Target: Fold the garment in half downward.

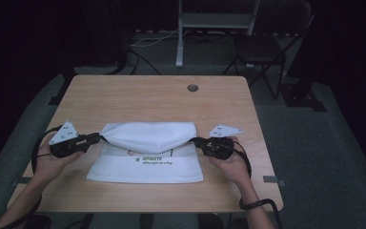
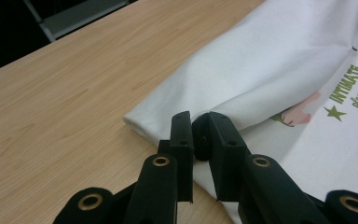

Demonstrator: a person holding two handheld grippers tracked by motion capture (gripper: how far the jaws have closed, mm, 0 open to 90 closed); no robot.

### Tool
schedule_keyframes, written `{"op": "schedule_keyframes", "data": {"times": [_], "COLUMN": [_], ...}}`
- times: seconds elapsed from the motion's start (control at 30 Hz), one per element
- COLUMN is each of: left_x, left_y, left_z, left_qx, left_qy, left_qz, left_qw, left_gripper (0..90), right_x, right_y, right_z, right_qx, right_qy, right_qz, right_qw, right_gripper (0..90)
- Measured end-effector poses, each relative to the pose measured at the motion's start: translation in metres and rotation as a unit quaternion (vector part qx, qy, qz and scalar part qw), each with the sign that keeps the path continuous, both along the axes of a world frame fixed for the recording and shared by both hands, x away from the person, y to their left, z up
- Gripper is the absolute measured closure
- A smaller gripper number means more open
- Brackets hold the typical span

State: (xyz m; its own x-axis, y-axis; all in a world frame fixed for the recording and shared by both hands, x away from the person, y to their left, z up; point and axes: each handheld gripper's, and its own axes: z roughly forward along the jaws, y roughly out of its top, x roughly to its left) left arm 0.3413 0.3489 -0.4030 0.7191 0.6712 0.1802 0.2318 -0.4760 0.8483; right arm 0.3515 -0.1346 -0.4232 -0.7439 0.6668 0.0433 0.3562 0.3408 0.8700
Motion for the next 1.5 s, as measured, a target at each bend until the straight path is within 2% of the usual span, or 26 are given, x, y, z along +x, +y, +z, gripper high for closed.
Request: {"op": "schedule_keyframes", "data": {"times": [1.5], "left_x": [-0.034], "left_y": [0.009], "left_z": [-0.003], "left_qx": [-0.008], "left_qy": [-0.012], "left_qz": [-0.015], "left_qw": [0.9998], "left_gripper": [80.4], "right_x": [-0.027], "right_y": [0.000], "right_z": [0.005], "right_qx": [-0.006], "right_qy": [-0.011], "right_qz": [0.020], "right_qw": [0.9997], "right_gripper": [79.2]}}
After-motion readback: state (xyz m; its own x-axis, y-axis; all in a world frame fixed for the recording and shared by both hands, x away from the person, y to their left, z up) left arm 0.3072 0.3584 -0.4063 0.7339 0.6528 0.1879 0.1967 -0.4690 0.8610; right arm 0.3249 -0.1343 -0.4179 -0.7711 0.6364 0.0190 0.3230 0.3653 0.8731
